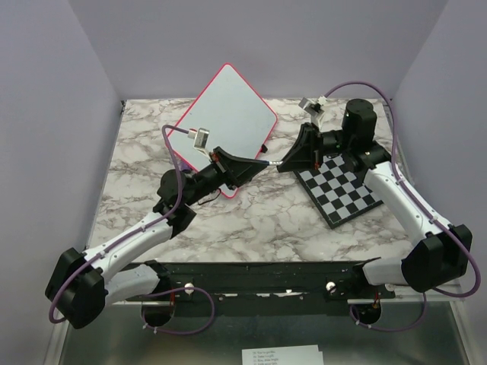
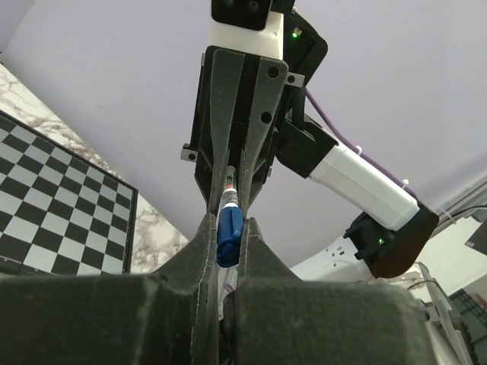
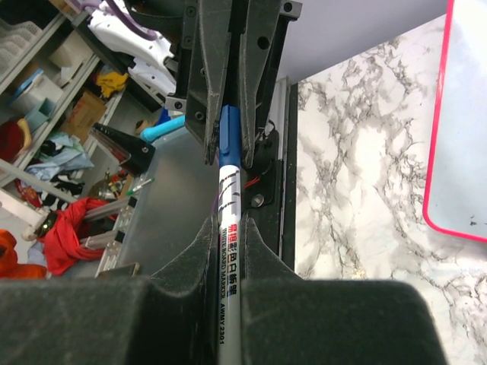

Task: Write a sentence on the whiteboard
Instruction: Open the pen cap from the whiteboard marker, then place the pen cap at the center of the board.

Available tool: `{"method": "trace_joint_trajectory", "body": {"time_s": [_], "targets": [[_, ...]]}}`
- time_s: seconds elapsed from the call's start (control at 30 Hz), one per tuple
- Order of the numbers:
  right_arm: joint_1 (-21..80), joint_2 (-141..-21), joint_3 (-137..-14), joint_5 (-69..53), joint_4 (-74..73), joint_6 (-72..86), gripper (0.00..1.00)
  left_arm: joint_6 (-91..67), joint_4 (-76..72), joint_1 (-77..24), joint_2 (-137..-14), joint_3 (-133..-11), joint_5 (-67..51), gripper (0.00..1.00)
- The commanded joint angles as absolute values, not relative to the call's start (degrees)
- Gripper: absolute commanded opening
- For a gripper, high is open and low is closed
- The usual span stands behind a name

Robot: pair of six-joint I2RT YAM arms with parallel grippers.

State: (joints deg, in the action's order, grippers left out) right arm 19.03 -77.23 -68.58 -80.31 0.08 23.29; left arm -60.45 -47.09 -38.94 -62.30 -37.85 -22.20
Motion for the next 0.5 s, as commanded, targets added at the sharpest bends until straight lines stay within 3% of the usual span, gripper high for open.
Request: {"method": "trace_joint_trajectory", "body": {"time_s": [0.0, 0.3, 0.47], "targets": [[18.4, -77.9, -69.2, -82.4, -4.5, 18.1, 0.01, -58.7, -48.1, -36.8, -57.5, -34.1, -20.5, 0.00], [10.5, -76.9, -69.6, -80.2, -28.6, -7.8, 0.00, -67.8, -44.4, -12.2, -41.7, -22.8, -34.8, 0.00], [9.4, -72.5, -66.9, -73.3, -29.0, -10.2, 0.01, -62.9, -29.7, -13.5, -38.6, -19.3, -35.0, 0.00]]}}
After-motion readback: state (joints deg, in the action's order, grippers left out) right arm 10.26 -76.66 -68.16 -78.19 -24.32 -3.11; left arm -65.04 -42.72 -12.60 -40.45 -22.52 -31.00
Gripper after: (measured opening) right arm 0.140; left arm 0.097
